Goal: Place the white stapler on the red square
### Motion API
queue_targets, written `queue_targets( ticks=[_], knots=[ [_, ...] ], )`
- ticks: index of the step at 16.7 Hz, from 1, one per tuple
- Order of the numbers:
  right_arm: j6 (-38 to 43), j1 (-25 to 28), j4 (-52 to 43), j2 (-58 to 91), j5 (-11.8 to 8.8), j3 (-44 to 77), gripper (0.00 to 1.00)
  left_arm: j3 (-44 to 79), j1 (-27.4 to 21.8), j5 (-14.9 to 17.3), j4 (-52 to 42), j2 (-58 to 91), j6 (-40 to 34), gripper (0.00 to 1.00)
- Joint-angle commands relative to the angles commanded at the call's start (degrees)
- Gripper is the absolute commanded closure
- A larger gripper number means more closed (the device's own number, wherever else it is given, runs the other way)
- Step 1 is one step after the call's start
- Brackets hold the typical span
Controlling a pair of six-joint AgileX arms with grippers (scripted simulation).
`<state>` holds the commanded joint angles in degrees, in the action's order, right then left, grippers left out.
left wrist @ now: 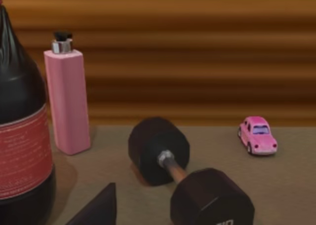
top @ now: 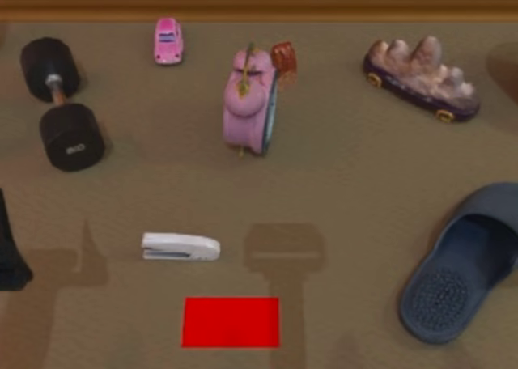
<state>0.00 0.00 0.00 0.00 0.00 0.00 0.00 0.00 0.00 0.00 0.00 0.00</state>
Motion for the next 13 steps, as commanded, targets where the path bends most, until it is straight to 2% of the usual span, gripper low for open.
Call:
queue_targets(
  ticks=[3, 6, 9, 13],
  knots=[
    [0.00, 0.00, 0.00, 0.00, 0.00, 0.00, 0.00, 0.57, -0.23, 0.03, -0.43, 0.56, 0.43, 0.00],
    [0.00, 0.00, 0.00, 0.00, 0.00, 0.00, 0.00, 5.85, -2.11, 0.12, -4.29, 5.92, 4.32, 0.00],
    [0.00, 0.00, 0.00, 0.00, 0.00, 0.00, 0.00, 15.43, -5.23, 0.08, -11.15, 16.80, 11.23, 0.00],
    [0.00, 0.00, 0.00, 0.00, 0.00, 0.00, 0.00, 31.50, -10.57, -0.10, -23.44, 39.29, 23.37, 0.00]
  ],
)
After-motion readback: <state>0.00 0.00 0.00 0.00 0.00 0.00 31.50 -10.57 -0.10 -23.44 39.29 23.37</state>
